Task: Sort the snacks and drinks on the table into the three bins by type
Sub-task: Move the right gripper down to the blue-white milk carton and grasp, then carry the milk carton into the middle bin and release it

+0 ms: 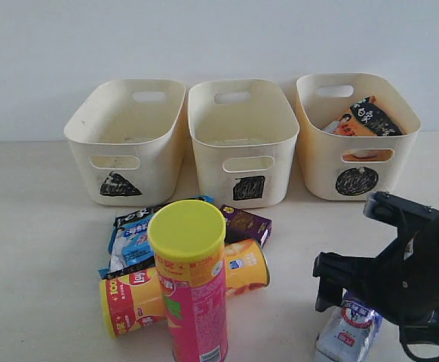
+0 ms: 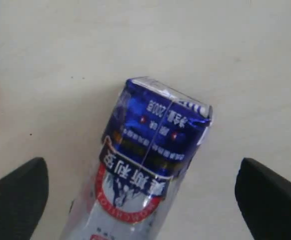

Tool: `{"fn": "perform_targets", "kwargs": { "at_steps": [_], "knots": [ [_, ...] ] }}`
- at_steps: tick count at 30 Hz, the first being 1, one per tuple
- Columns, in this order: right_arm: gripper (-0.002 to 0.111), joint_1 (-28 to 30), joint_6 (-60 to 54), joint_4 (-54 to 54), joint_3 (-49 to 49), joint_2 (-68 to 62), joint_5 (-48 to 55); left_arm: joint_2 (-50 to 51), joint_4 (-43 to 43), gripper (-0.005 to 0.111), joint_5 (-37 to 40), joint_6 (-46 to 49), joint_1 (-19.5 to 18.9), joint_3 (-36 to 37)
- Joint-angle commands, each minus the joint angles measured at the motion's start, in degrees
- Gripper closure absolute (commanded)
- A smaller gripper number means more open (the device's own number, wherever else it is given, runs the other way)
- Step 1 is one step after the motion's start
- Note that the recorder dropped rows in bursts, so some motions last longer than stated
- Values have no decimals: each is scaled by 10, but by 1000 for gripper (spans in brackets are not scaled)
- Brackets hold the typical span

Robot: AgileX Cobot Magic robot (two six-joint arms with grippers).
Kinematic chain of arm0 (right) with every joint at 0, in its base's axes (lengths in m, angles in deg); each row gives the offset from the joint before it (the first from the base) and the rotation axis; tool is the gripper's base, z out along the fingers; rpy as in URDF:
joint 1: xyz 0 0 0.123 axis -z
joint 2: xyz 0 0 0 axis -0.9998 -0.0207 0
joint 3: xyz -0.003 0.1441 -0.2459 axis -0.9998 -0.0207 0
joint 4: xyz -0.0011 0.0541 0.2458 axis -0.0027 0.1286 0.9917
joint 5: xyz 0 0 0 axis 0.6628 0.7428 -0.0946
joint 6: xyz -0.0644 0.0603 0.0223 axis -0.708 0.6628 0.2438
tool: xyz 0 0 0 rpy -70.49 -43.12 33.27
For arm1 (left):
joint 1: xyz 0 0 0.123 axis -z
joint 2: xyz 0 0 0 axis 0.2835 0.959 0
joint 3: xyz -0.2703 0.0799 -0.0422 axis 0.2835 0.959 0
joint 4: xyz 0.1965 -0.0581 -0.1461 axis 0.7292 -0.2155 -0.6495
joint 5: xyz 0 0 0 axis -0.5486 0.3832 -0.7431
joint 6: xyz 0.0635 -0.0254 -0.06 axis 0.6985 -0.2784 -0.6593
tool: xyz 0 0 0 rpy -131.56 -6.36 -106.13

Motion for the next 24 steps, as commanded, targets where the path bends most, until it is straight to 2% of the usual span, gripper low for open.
{"fn": "perform_targets", "kwargs": {
  "at_steps": [1,3,6,9,13,19,24],
  "knots": [
    [17,-2,5,-2,-3,-32,-25,-1,-5,102,-2,0,-1,2],
    [20,-2,5,-2,-3,-42,-30,-1,-5,102,-2,0,-1,2],
    [36,-2,-2,-2,-3,-50,-47,-1,-5,102,-2,0,-1,2],
    [62,-2,-12,-2,-2,-48,-57,-1,-5,102,-2,0,-1,2],
    [109,-2,-20,-2,-2,-48,-55,-1,-5,102,-2,0,-1,2],
    [107,-2,-47,-2,0,-28,-74,-1,-5,102,-2,0,-1,2],
    [107,-2,-96,-3,2,40,-148,-1,-5,102,-2,0,-1,2]
  ]
}}
